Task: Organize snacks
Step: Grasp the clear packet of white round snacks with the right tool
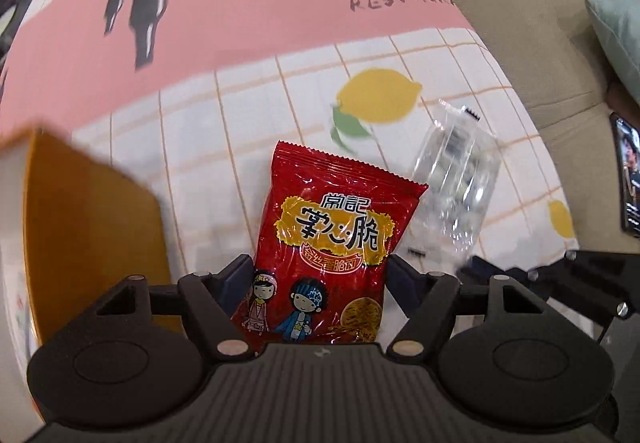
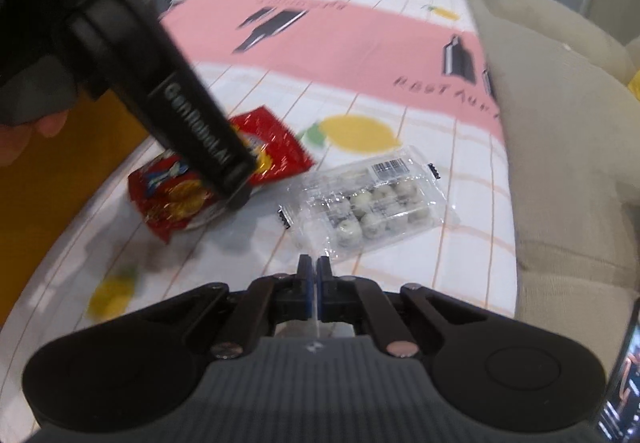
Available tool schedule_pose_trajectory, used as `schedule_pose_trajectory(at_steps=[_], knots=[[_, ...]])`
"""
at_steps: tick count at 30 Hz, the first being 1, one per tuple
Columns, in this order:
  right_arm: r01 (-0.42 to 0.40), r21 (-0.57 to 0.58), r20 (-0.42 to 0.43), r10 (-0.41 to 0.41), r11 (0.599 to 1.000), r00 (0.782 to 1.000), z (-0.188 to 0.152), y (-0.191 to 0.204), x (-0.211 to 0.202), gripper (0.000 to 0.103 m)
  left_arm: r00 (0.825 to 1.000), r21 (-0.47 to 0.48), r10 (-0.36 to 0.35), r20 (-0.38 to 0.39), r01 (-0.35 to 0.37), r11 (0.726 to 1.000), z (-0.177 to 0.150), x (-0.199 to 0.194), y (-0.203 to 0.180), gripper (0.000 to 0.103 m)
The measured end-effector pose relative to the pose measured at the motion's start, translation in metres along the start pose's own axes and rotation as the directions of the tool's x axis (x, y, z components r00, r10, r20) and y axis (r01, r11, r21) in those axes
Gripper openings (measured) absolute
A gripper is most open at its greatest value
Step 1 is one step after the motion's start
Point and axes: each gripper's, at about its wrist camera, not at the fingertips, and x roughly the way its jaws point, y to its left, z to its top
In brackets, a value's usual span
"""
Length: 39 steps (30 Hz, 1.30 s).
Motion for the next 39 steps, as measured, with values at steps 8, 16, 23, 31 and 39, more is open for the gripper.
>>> schedule_pose_trajectory(at_steps=[8,16,23,31,39], knots=[[-0.086,-0.054,-0.136,0.078,0.995,0.988,-0.037,0.011,-0.037,0.000,0.999,-0.079,0.004,0.037,-0.001,0.997,-0.055,-0.016,-0.007,0.081],[-0.213,-0.097,-0.270,0.180,0.972,0.946,-0.070,0.039,-0.062,0.000,0.998,-0.139,-0.024,0.060,0.032,0.990,-0.101,-0.028,-0.012,0.081],[-0.156,-0.106,-0.302,0.118,0.982,0.946,-0.079,0.044,-0.074,0.028,0.994,-0.177,-0.047,0.103,0.065,0.982,-0.119,-0.033,-0.007,0.086],[-0.020,0.245,-0.192,0.069,0.969,0.979,-0.068,0.008,-0.072,0.067,0.992,-0.136,0.003,0.127,0.015,0.991,-0.123,-0.033,-0.013,0.093],[0.027,0.345,-0.211,0.049,0.938,0.976,-0.062,0.018,-0.042,0.083,0.992,-0.142,-0.002,0.124,0.020,0.990,-0.123,-0.031,-0.010,0.095]])
